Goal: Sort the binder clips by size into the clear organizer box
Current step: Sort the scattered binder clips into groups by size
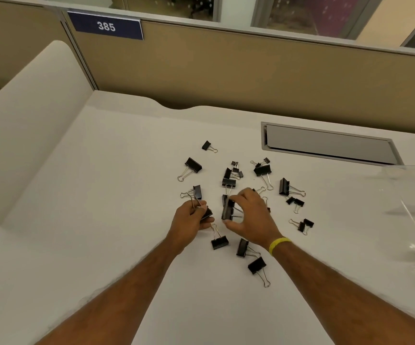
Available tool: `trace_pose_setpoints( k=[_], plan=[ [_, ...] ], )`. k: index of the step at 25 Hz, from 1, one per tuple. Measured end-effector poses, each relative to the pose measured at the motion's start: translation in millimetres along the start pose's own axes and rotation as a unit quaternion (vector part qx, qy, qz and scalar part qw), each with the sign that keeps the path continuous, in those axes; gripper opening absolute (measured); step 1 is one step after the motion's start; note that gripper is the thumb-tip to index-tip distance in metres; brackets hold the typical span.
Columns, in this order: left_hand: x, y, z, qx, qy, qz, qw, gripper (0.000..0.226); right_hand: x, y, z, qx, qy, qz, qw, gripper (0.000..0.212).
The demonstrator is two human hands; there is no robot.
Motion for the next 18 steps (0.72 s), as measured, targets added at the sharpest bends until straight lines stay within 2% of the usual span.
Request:
trace_pose_setpoints(
  k=[4, 9, 14, 18],
  plan=[
    [-3.4, 1.3, -13.4, 0.014, -0.039, 0.043, 0.998, 0.036, -7.6, 11.7, 41.0, 0.103, 0.000, 0.034, 0.994, 0.052],
    [5.4, 3.0, -7.8, -0.018, -0.055, 0.094, 0.994, 0.050, -20.4, 22.8, 59.9, 0.122, -0.002, 0.063, 0.991, 0.052],
    [22.6, 14.1, -3.3, -0.011, -0.107, 0.088, 0.990, 0.038, -22.3, 37.4, 65.0, 0.087, 0.085, 0.059, 0.991, 0.058],
    [41.6, 30.1, -6.1, 0.013, -0.140, 0.031, 0.990, 0.026, -18.1, 60.1, 65.7, 0.089, 0.095, 0.084, 0.988, 0.066]
  ],
)
Point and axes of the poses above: each hand's wrist, its own y-axis towards the middle knuckle, its own x-axis out of the back of the hand, z = x × y, the point moved 3 cm from there along y, towards the middle knuckle, and after that the axes turned 6 degrees about y, right-handed, at the moved point
